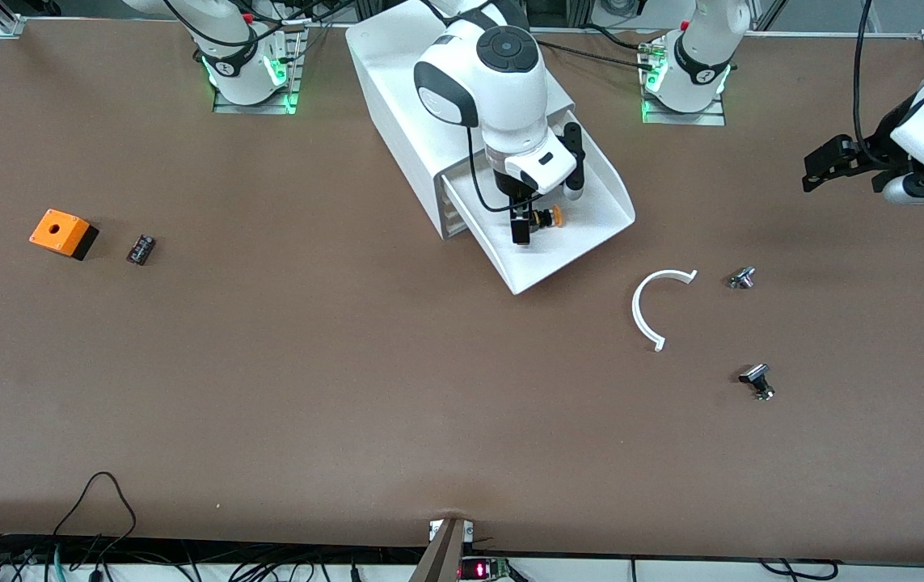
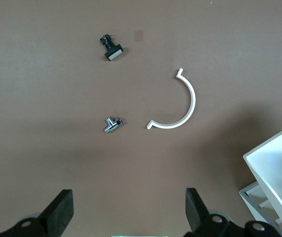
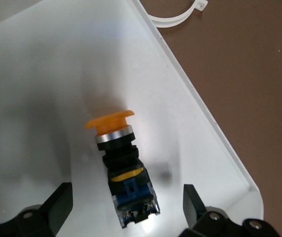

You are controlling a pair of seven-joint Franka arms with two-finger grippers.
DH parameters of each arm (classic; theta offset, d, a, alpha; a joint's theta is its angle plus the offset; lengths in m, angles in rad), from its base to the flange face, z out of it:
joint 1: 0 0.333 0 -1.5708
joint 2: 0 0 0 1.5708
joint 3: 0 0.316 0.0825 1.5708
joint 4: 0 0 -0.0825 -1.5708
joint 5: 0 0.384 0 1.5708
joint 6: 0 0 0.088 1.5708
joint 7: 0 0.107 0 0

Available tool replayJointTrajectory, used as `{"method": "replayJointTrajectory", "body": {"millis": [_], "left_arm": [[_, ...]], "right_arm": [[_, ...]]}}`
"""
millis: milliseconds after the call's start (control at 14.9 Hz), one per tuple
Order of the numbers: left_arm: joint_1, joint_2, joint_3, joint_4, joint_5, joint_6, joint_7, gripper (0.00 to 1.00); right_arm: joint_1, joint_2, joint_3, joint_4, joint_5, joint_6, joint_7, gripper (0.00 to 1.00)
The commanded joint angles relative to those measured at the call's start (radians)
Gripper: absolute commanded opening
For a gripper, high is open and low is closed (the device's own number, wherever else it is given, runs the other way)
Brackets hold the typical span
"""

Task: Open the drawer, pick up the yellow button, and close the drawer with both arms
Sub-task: 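Lower the right gripper and grasp the yellow-capped button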

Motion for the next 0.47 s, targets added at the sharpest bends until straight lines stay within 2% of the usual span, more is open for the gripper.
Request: {"method": "replayJointTrajectory", "body": {"millis": [0,336,403], "left_arm": [[-0.003,0.018,-0.004,0.045,0.010,-0.023,-0.010,1.00],[-0.003,0.018,-0.006,0.047,0.009,-0.023,-0.010,1.00],[-0.003,0.018,-0.006,0.047,0.007,-0.023,-0.010,1.00]], "right_arm": [[0.018,0.029,-0.006,0.042,-0.015,-0.002,-0.010,0.88],[0.023,0.026,-0.010,0.042,-0.015,-0.001,-0.009,0.59],[0.023,0.024,-0.010,0.042,-0.015,-0.001,-0.009,0.57]]}}
